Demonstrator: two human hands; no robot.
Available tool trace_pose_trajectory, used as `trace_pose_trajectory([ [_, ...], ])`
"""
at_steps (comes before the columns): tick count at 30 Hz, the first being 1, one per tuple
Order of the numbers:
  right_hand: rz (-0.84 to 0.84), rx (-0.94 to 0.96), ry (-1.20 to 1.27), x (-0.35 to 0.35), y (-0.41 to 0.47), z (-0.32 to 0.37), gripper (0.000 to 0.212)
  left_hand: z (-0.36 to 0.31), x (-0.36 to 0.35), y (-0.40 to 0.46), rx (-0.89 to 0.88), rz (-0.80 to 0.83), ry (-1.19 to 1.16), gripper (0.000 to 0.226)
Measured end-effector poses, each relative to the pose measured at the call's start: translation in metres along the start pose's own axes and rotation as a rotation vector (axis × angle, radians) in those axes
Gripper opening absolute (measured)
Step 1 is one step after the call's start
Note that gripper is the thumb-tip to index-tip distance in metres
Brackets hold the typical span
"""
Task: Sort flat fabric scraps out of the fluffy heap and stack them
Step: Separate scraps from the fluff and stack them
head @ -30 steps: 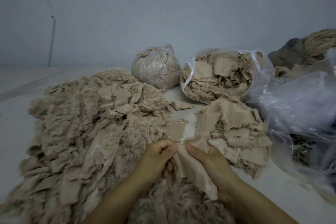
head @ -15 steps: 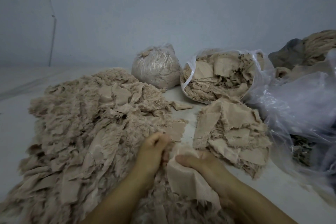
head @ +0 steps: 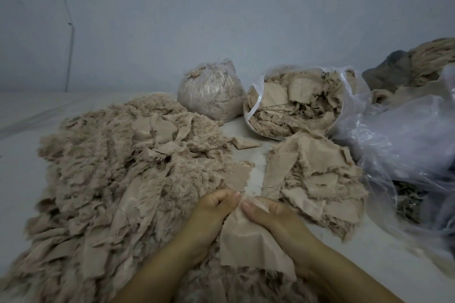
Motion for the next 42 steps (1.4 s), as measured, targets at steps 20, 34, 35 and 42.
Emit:
trace_pose_trajectory([
  [20,-0.396,0.472,-0.368,0.042,0.022,0.087,0.028,0.001,0.018,0.006,-0.059,-0.268,0.023,0.036],
  [34,-0.142,0.420,-1.196,0.031,0.047,0.021,0.028,0.005,0.028,0.015,-0.165,-0.341,0.459,0.012],
  [35,-0.103,0.391,-1.201,0.027,0.053,0.011,0.031,0.003,0.027,0.015,-0.196,-0.350,0.534,0.012],
  [42,-0.098,0.591,-0.981,0.012,0.051,0.012,0.017,-0.008,0.022,0.024,-0.499,-0.243,1.260,0.043],
])
Point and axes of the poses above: each hand's wrist, its own y-axis towards the middle knuckle, its own x-axis out of the back of the hand, z = x × y, the point moved 3 cm from there along y, towards the middle knuckle, and after that the axes turned 13 degrees about y, right-handed, at the moved point
